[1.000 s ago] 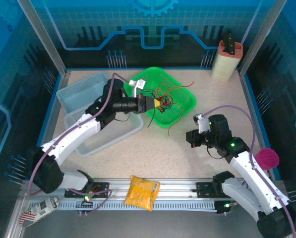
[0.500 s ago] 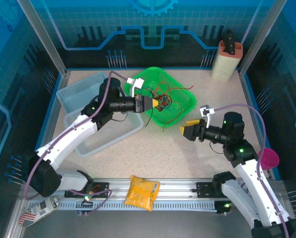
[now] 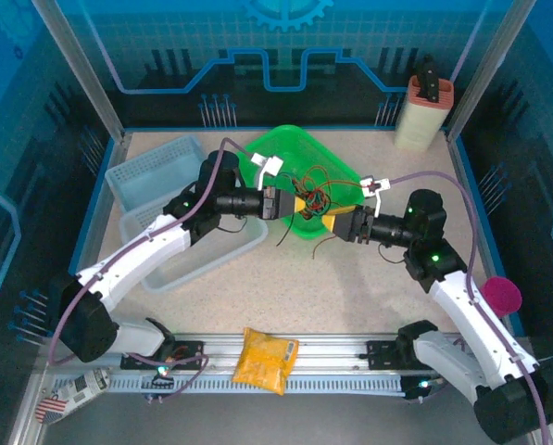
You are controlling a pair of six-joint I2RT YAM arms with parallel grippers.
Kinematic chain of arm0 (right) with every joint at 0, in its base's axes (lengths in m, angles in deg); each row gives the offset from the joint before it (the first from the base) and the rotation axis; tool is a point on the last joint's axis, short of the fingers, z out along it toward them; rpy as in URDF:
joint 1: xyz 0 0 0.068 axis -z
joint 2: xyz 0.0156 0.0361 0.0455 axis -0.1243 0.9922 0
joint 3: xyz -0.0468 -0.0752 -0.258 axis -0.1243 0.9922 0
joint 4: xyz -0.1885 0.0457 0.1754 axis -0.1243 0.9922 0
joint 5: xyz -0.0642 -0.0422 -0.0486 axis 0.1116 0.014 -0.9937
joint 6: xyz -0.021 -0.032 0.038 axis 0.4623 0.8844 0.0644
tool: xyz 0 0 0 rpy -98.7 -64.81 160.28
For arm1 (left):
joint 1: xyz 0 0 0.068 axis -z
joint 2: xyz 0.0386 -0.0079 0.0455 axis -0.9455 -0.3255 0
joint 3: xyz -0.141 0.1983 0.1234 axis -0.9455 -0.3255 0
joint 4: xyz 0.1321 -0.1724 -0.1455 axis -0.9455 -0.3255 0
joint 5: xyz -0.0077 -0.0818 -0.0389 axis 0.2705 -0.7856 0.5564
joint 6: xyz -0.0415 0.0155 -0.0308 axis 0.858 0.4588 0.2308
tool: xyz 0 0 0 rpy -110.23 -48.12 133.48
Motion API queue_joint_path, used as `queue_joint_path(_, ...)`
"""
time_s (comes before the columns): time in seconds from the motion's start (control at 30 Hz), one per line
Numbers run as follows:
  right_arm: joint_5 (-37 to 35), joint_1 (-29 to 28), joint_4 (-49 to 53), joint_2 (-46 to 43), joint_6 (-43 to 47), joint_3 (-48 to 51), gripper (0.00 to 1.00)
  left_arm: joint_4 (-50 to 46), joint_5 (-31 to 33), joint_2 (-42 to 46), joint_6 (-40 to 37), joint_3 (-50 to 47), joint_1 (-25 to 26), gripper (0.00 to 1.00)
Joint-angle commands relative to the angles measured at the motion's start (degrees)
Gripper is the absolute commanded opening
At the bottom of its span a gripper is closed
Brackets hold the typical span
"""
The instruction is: Untangle the cables
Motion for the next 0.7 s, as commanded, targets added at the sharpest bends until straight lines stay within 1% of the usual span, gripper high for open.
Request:
queue_joint_path(0.0, 1.03, -0.84, -2.26, -0.38, -0.35, -2.08, 0.30, 1.17, -1.50, -0.14, -1.59, -0.61, 0.40, 0.00)
queue_joint_path(0.13, -0.29, -1.01, 3.25, -1.68, 3.43, -2.00, 0.07, 1.93, -0.03, 0.15, -0.15, -0.49, 0.43, 0.00)
queue_joint_path(0.2, -1.31, -1.06, 7.06, -2.37, 6.29, -2.04, 0.00, 1.64, 1.86, 0.12, 0.79, -0.05, 0.36, 0.00)
queue_joint_path(0.3, -4.23, -1.09, 13.85, -3.60, 11.56, -1.73, 0.00, 1.96, 4.52, 0.21, 2.54, 0.81, 0.09, 0.00)
queue_joint_path(0.47, -12.06, -0.98, 26.99, -4.10, 20.98, -1.05, 0.00, 4.86, 4.93, 0.77, 4.89, 1.88, -1.15, 0.00)
queue_joint_path(0.53, -16.00, -0.65, 31.40, -3.31, 22.50, -0.67, 0.00, 5.40, 5.26, 1.16, 4.76, 2.17, -2.38, 0.00)
queue_joint_path(0.67, -21.05, 0.05, 37.57, -0.16, 23.23, -1.15, 0.00, 6.07, 4.78, 1.35, 6.10, 2.49, -5.07, 0.00)
